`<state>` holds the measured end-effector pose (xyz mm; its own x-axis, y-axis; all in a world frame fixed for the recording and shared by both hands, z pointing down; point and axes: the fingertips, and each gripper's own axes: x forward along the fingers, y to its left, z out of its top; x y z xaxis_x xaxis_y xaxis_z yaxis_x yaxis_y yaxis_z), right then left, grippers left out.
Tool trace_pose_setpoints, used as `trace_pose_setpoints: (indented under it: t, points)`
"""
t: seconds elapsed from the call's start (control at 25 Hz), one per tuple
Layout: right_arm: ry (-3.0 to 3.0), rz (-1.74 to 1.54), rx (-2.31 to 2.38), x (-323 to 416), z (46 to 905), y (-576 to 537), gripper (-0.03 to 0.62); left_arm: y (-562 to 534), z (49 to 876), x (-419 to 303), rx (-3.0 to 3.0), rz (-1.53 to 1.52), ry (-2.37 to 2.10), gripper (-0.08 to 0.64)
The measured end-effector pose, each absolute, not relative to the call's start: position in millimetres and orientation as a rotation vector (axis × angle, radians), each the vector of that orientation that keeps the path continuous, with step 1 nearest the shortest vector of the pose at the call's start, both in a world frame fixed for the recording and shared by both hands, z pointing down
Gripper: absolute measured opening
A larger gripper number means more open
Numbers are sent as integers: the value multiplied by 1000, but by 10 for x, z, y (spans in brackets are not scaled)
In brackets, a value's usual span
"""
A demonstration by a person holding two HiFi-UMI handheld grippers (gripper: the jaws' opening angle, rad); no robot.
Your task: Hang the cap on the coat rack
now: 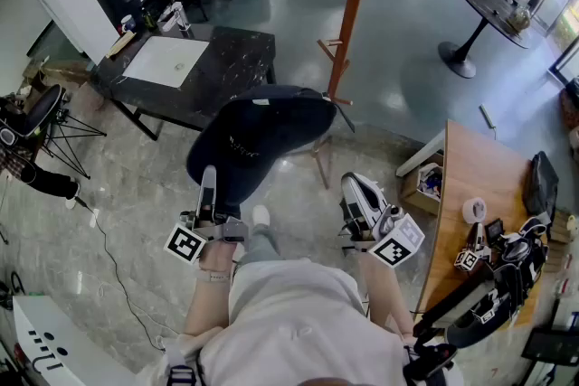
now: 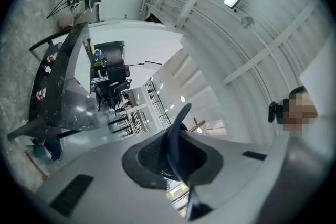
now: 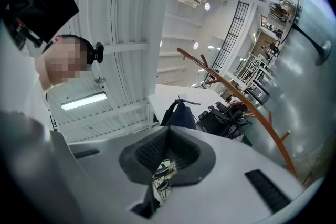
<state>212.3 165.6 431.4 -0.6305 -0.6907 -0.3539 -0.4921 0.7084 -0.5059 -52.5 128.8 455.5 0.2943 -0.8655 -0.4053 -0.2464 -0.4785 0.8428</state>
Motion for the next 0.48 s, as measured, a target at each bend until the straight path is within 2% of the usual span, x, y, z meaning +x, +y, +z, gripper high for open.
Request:
trace_pose_setpoints:
  t: [0.48]
  points:
    - [2413, -490, -922, 1447, 4365, 514, 25, 21, 4692, -1177, 1872, -1212, -971, 32]
